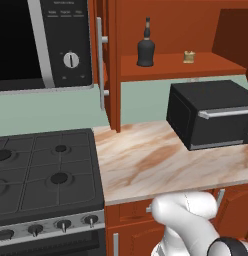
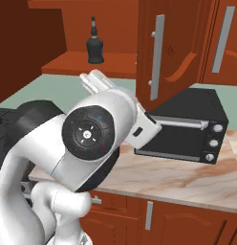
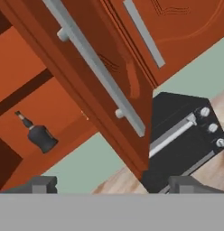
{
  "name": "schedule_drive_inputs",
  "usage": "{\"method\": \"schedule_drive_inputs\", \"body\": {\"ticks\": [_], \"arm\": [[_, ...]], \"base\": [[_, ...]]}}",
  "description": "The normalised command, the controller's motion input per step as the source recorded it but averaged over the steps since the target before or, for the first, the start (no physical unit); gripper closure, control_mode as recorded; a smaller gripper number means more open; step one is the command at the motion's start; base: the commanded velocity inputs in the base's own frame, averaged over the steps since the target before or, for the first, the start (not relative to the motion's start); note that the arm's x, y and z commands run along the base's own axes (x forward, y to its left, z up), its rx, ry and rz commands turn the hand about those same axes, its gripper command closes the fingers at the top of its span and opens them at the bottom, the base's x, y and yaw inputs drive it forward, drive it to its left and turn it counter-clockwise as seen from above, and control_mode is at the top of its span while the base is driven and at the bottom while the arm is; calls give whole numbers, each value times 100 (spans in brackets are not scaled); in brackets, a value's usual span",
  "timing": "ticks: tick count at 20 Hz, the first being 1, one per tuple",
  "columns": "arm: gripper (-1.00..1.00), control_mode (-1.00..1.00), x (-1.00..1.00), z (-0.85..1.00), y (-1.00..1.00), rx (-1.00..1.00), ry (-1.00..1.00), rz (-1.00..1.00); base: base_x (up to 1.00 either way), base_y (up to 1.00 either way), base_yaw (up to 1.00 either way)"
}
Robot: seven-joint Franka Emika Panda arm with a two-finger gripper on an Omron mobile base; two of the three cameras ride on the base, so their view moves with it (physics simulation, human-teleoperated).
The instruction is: Get the candle and the liquor from the cabinet and move them to the dining counter.
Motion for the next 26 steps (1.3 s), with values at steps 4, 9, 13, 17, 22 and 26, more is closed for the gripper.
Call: {"method": "schedule_drive_inputs", "body": {"ticks": [4,9,13,17,22,26], "arm": [[-100,-100,7,-6,59,3,0,-32],[-100,-100,10,0,55,12,2,-31],[-100,-100,28,0,49,11,0,-32],[-100,-100,39,1,39,12,0,-36],[-100,-100,45,3,11,22,0,-26],[-100,-100,50,4,-6,25,0,-18]], "base": [[0,0,0],[0,0,0],[0,0,0],[0,0,0],[0,0,0],[0,0,0]]}}
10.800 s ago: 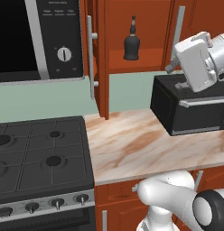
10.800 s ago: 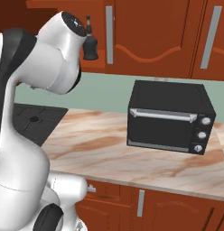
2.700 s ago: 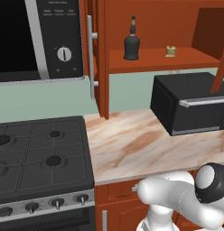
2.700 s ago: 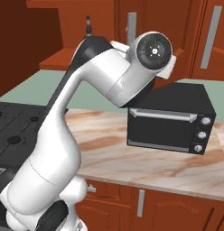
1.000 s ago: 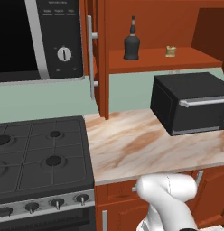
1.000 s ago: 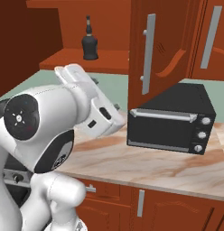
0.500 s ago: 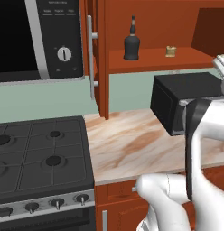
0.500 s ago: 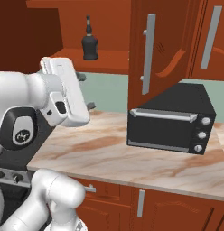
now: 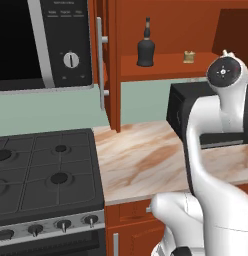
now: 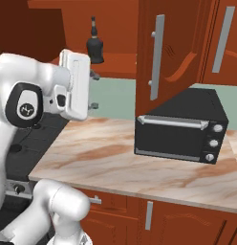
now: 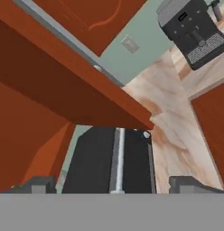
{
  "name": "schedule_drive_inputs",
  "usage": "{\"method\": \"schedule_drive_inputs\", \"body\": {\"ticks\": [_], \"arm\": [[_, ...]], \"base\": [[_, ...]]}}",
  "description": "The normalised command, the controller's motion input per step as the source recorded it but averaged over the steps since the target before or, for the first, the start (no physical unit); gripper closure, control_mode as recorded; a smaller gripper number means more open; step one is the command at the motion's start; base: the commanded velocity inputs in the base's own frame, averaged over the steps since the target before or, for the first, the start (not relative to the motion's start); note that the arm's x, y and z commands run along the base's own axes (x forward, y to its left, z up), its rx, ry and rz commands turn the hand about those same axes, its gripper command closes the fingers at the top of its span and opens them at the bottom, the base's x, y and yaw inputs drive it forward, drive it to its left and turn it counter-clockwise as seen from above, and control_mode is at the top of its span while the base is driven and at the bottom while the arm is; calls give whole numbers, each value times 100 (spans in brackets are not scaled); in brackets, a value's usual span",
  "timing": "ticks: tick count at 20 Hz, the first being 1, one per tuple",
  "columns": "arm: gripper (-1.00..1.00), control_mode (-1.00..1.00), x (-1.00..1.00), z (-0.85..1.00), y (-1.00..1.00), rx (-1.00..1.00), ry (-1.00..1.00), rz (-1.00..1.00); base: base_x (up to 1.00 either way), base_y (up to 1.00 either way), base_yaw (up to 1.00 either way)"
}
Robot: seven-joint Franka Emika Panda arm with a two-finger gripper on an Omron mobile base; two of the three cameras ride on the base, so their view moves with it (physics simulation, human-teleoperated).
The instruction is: Get the candle and the liquor from the cabinet and move them to the dining counter.
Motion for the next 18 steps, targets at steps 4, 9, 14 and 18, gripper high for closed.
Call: {"method": "schedule_drive_inputs", "body": {"ticks": [4,9,14,18], "arm": [[-100,-100,41,1,-31,26,-4,-9],[-100,-100,40,-6,-36,14,-15,-7],[-100,-100,50,-5,-29,4,-20,-15],[-100,-100,51,-12,-10,0,-20,-22]], "base": [[0,0,0],[0,0,0],[0,0,0],[0,0,0]]}}
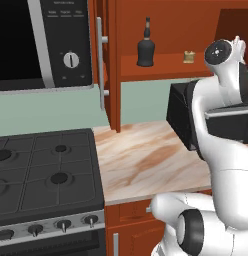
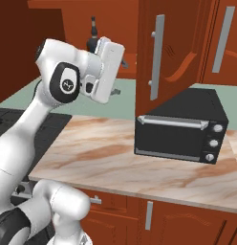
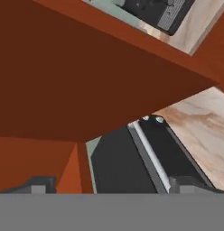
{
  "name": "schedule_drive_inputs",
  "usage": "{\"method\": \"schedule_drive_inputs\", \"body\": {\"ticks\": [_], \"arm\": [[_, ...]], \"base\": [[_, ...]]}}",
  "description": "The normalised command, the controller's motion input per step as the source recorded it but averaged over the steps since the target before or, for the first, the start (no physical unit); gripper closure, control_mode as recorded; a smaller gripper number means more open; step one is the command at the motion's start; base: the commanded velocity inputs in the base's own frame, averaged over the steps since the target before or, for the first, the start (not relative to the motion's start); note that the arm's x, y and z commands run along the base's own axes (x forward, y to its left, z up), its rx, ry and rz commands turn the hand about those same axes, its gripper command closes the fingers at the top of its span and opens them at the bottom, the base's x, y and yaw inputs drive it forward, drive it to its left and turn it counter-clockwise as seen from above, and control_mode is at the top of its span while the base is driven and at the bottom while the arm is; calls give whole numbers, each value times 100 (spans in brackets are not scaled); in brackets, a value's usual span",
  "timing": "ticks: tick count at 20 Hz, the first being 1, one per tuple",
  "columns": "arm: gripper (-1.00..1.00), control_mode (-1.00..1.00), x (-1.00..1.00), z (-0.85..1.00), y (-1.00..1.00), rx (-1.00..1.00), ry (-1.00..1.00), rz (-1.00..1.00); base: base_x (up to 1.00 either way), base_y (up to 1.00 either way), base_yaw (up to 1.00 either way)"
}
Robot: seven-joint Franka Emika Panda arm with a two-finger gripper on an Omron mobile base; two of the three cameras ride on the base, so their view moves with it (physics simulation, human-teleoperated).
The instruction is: Get the candle and the liquor from the cabinet and move them to the dining counter.
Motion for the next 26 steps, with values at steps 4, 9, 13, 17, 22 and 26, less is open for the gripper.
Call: {"method": "schedule_drive_inputs", "body": {"ticks": [4,9,13,17,22,26], "arm": [[-100,-100,50,-4,-16,0,-15,-26],[-100,-100,23,0,-37,1,-11,-22],[-100,-100,13,-8,-40,0,-18,-25],[-100,-100,19,-21,-32,0,-18,-27],[-100,-100,13,-26,-25,0,-19,-25],[-100,-100,0,-24,-31,0,-17,-23]], "base": [[0,0,0],[0,0,0],[0,0,0],[0,0,0],[0,0,0],[0,0,0]]}}
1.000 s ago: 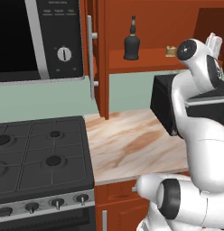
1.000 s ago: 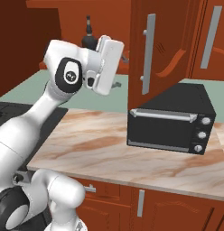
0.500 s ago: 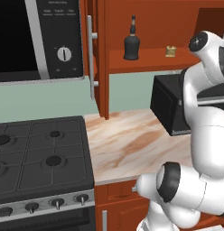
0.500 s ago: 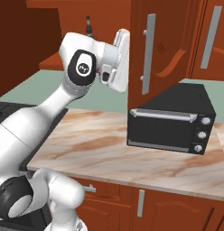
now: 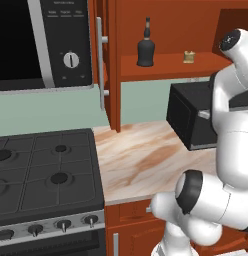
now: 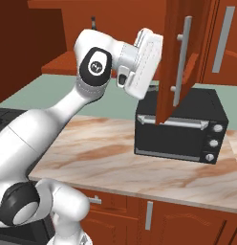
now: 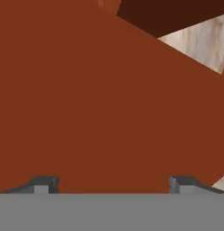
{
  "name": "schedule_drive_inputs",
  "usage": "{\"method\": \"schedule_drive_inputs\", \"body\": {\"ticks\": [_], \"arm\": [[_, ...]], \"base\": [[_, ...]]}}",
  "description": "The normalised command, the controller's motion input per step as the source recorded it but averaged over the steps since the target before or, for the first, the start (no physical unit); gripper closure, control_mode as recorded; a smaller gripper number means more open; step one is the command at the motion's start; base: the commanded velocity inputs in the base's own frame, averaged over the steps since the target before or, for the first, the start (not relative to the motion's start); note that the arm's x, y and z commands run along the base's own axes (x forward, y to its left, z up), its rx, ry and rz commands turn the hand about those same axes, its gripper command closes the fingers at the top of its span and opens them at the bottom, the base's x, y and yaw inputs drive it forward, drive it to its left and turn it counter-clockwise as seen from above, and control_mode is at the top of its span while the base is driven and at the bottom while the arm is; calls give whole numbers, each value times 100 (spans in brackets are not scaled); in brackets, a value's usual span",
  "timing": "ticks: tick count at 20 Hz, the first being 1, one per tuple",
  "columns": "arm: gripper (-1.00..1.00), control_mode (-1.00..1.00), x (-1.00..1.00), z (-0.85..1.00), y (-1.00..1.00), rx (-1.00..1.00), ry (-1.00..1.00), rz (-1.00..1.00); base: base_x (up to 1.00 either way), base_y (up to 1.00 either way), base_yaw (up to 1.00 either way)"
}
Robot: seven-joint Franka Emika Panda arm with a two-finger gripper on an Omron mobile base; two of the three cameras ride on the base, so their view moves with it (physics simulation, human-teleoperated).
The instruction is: Get the candle and the liquor from the cabinet and move them to the dining counter.
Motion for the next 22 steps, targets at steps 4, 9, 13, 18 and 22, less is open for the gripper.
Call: {"method": "schedule_drive_inputs", "body": {"ticks": [4,9,13,18,22], "arm": [[-100,-100,0,-32,-49,0,-10,-19],[-100,-100,3,-47,-50,0,-6,-15],[-100,-100,17,-27,-51,0,-7,-8],[-100,-100,23,-6,-48,0,-4,-7],[-100,-100,24,-1,-30,0,-2,-6]], "base": [[0,0,0],[0,0,0],[0,0,0],[0,0,0],[0,0,0]]}}
